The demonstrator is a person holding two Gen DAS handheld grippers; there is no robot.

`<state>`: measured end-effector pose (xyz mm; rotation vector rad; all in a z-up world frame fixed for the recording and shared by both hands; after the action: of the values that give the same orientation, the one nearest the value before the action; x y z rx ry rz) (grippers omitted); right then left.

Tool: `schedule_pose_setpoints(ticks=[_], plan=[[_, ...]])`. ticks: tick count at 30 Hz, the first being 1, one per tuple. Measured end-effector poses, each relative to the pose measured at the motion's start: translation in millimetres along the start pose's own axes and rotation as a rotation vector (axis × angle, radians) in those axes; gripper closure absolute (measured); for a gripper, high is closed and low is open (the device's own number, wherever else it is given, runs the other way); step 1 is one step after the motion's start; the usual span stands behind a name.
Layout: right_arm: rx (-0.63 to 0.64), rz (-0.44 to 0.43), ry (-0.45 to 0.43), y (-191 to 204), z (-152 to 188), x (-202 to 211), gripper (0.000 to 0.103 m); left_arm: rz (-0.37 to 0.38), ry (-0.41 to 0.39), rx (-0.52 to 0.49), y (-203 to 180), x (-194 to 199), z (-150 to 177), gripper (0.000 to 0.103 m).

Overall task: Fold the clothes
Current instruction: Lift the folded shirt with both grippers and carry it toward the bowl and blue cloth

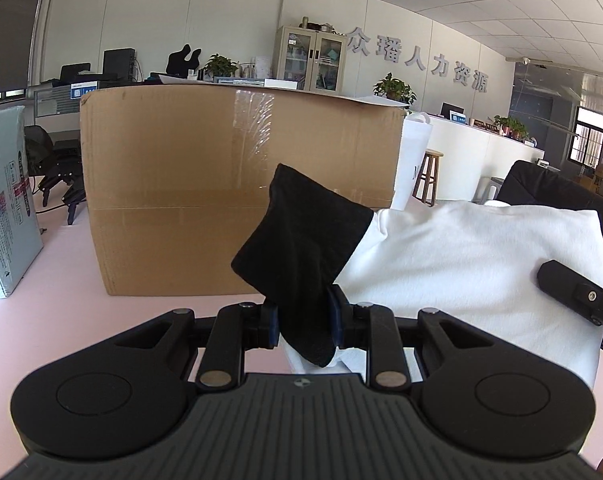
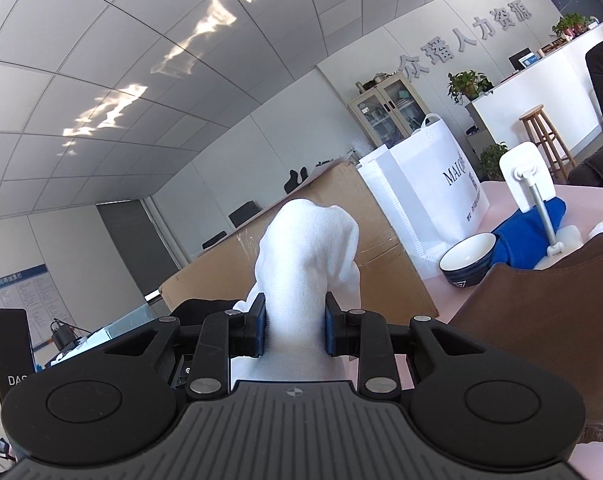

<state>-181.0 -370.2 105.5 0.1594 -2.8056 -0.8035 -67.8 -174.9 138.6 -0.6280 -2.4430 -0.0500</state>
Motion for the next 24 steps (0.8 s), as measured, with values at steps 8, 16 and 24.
schedule_pose_setpoints(ticks=[8,16,24], plan=[[0.02,0.076,-0.065,-24,-13,22,0.079,0.021,-0.023,-0.075,-48,-12,-10,0.081],[-0.006,0.145,-0.126,-56,-31,40,0.079,0.025,-0.046,-0.169,-104,-31,-25,0.081],[-0.068,0.222,-0.158,-99,-37,50,0.079,-0.012,-0.087,-0.259,-150,-53,-12,0.081]])
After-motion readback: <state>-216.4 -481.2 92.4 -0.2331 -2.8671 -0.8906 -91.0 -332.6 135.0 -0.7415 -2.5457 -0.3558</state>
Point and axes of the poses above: each gripper's, at about its wrist camera, not at the fingertips, and x roughly against the way its jaws point, y to its left, z to its underside, the point moved 4 cm from there along -x, roughly the way its jaws point, and after that the axes turned 11 degrees about y, right-handed, at the moved point
